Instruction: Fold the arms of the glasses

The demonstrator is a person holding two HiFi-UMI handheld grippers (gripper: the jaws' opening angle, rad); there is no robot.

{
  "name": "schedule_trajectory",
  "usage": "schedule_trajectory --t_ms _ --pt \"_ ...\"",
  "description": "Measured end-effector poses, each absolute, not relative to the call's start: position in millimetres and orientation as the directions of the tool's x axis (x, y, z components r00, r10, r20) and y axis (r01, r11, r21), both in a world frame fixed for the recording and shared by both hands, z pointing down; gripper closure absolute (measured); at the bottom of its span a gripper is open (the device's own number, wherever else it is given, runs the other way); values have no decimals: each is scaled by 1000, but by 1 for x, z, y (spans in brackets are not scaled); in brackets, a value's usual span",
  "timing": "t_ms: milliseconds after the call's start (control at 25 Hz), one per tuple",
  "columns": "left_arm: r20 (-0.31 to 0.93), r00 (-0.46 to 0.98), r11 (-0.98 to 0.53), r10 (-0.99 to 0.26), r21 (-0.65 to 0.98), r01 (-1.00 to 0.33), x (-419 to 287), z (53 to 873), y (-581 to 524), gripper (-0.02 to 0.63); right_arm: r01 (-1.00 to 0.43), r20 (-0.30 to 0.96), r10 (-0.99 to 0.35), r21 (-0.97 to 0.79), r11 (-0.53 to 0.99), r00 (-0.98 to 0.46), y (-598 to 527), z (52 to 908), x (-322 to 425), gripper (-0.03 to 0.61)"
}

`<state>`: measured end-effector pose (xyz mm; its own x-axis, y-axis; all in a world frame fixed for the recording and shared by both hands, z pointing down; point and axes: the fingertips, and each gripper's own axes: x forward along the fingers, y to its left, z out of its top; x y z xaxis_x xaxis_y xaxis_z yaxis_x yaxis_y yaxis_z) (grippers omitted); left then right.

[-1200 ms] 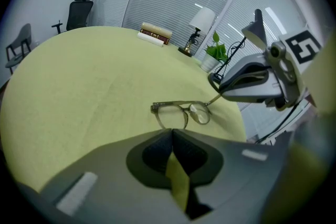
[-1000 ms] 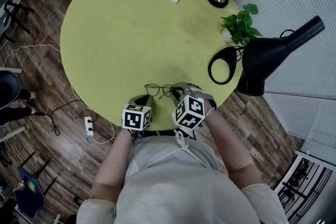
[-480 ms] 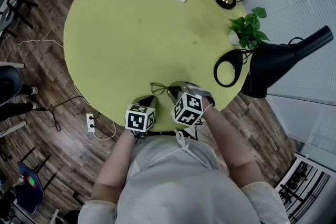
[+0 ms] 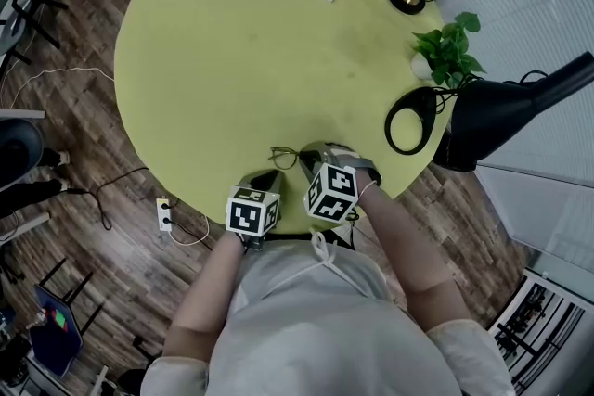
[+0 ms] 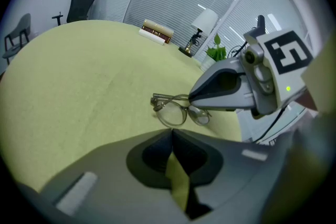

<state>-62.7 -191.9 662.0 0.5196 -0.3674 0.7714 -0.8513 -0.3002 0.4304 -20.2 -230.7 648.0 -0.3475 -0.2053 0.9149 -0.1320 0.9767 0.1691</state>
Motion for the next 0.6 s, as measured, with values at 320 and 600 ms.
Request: schedule_trajectory --t_ms 320,600 --pt "770 528 -307 -357 437 -845 -63 663 -191 607 -114 895 -213 182 977 -392 -223 648 -25 535" --pt "740 506 -322 -442 396 -860 -70 638 -201 607 -313 831 -275 129 941 -485 -230 622 -18 482"
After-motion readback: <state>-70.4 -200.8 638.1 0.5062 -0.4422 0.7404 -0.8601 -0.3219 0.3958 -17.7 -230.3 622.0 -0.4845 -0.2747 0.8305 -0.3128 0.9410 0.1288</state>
